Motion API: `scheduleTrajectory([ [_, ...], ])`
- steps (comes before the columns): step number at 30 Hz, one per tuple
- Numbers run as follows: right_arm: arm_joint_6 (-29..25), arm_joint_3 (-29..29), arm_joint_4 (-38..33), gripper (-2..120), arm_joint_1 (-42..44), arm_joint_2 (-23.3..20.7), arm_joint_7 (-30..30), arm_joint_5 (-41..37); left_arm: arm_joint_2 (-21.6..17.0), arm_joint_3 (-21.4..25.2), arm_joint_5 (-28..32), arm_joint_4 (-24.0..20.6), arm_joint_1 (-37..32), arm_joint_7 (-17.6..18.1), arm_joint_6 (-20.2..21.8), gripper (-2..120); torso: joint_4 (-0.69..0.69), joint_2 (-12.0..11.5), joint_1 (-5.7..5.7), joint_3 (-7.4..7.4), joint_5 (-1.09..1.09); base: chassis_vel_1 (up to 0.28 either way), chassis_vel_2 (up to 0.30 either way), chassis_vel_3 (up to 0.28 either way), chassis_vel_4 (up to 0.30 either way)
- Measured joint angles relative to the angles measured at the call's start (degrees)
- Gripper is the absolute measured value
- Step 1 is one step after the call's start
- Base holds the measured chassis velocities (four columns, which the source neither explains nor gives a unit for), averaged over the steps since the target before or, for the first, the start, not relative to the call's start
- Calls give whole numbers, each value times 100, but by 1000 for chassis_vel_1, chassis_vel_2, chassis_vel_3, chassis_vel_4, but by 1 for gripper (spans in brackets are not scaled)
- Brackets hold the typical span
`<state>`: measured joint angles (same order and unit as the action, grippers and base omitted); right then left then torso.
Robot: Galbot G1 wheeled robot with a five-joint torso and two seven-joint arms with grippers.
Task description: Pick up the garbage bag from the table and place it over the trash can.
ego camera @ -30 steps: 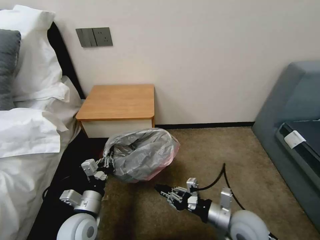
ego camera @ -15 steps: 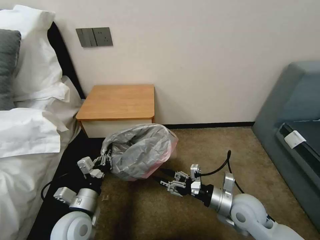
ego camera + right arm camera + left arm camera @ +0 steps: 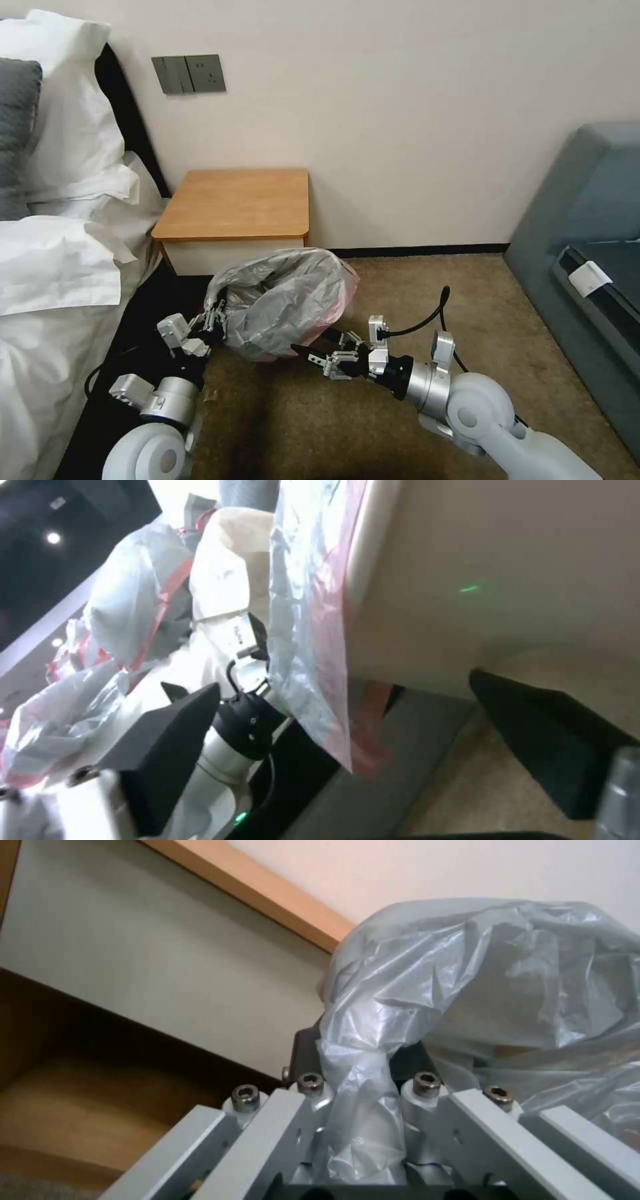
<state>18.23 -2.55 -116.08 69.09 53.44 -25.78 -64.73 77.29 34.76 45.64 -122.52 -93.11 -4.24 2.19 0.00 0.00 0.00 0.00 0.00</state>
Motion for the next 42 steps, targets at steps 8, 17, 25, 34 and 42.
scheduleTrajectory([
  [8, 24, 47, -30, 65, 4, -9, 11, -5, 21, -22, -22, 0, -10, -9, 3, 8, 0, 0, 0, 0, 0, 0, 0, 0, 0],
  [17, 23, 27, -57, 31, 65, -22, -5, 97, 41, -25, -75, 2, -45, -27, -8, 8, 0, 0, 0, 0, 0, 0, 0, 0, 0],
  [25, 19, 22, -59, 5, 104, -41, -36, 147, 54, -37, -89, -11, -59, -31, -8, 8, 0, 0, 0, 0, 0, 0, 0, 0, 0],
  [34, 3, -6, -87, 0, 190, -45, -34, 215, 59, -48, -91, 1, -36, -26, -11, 8, 0, 0, 0, 0, 0, 0, 0, 0, 0],
  [42, -104, -39, 29, 0, 580, 112, -158, 601, 59, -38, -58, 15, -4, -5, -17, 8, -1, 0, 0, 0, 0, 0, 0, 0, 0],
])
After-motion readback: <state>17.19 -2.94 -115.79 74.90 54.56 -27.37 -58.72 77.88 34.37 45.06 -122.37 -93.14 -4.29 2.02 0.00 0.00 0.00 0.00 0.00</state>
